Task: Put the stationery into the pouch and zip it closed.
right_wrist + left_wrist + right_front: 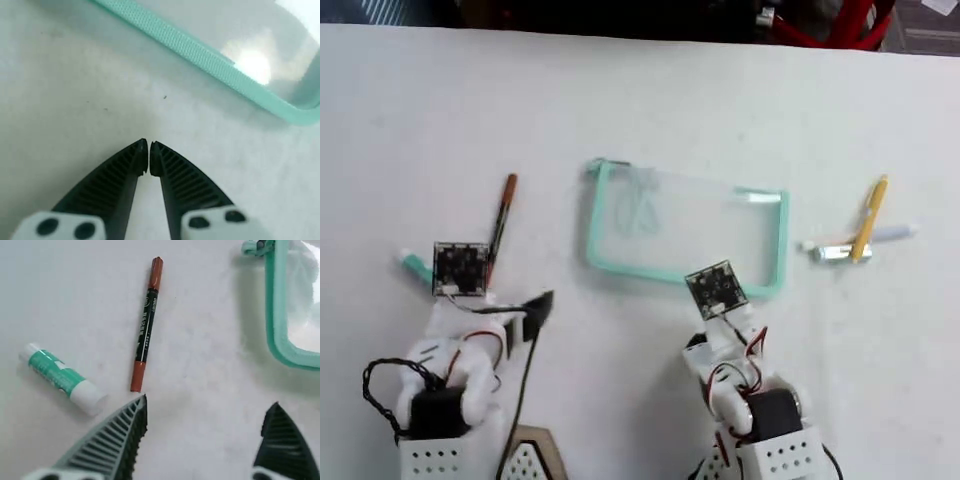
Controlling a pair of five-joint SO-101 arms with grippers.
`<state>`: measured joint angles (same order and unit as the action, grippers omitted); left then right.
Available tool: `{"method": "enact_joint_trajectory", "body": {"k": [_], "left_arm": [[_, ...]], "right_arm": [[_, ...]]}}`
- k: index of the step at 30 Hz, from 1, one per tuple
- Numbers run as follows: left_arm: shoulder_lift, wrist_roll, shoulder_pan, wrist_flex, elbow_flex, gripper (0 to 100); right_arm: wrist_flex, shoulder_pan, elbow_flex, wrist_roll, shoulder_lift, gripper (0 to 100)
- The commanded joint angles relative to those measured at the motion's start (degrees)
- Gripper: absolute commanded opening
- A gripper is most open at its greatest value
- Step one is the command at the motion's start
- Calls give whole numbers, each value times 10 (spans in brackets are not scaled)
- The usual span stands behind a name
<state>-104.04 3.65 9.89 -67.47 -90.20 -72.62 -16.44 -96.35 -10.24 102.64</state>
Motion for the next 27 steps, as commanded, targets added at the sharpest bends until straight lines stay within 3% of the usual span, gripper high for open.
{"method": "enact_joint_trajectory", "body": {"k": [1,5,8,14,21,27], "left_arm": [[-5,-7,19,2,33,288],[-5,-7,19,4,34,234],[-5,-7,20,18,34,186],[-5,-2,29,12,33,118],[-5,45,79,16,25,309],[-5,46,76,13,13,303]], "right_arm": [[-2,-6,-5,2,4,21],[8,-7,-5,-3,5,21],[76,-6,-5,-17,6,22],[195,-6,38,-280,6,123],[240,-7,122,-216,2,144],[215,-59,217,-214,-7,142]]}}
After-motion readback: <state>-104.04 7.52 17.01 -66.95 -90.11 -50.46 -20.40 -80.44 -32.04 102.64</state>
